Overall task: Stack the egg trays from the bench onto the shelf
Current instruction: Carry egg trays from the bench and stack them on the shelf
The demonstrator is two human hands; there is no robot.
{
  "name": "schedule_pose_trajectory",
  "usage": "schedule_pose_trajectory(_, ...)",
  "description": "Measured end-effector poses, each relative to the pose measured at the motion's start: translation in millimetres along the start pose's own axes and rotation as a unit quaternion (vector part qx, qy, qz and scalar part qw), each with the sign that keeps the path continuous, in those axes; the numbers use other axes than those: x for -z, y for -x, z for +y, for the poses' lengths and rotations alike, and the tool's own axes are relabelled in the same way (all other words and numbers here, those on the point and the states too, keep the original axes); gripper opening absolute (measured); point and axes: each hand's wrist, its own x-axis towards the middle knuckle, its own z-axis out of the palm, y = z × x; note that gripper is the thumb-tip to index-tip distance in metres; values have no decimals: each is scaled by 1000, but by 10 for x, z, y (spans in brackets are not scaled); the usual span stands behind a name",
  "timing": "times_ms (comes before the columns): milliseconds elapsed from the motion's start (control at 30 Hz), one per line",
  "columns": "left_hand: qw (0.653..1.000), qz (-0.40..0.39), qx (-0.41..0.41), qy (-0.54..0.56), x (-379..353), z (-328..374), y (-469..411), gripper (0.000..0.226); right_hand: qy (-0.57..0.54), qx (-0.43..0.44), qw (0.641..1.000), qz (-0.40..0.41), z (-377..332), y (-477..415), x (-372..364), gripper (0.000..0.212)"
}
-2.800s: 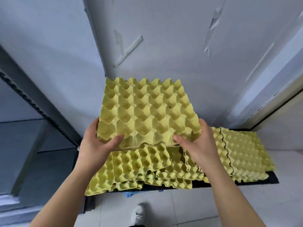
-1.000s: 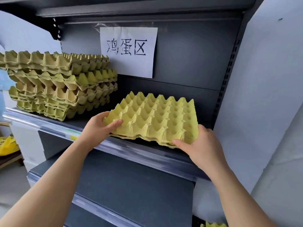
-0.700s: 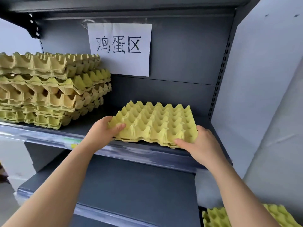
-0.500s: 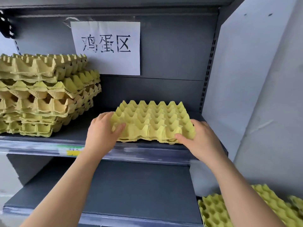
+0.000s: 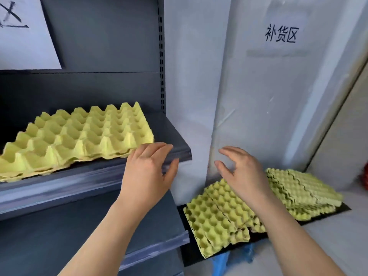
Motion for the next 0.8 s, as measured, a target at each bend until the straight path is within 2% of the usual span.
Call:
schedule_pose_trajectory(167, 996, -59, -42, 53, -850, 694, -149, 39, 48, -58, 997, -2, 856, 186, 302, 32)
schedule_pose_trajectory(367, 989, -123, -27, 77, -2001, 1427, -279, 41, 81, -108, 990, -49, 2067, 264, 539, 31)
schedule_pose_trajectory(500, 982, -175, 11, 74, -2768, 1693, -258, 42, 82, -126, 984, -99, 2828, 202, 566, 33)
schedule_pose_trajectory(633, 969, -234, 67, 47, -3400, 1736, -128, 30, 83, -145, 976, -139, 3449, 115, 399, 35)
schedule_pose_trajectory(800, 931, -331, 149, 30, -4045, 1606, 46, 36, 69, -167, 966, -187, 4093, 2, -91, 32)
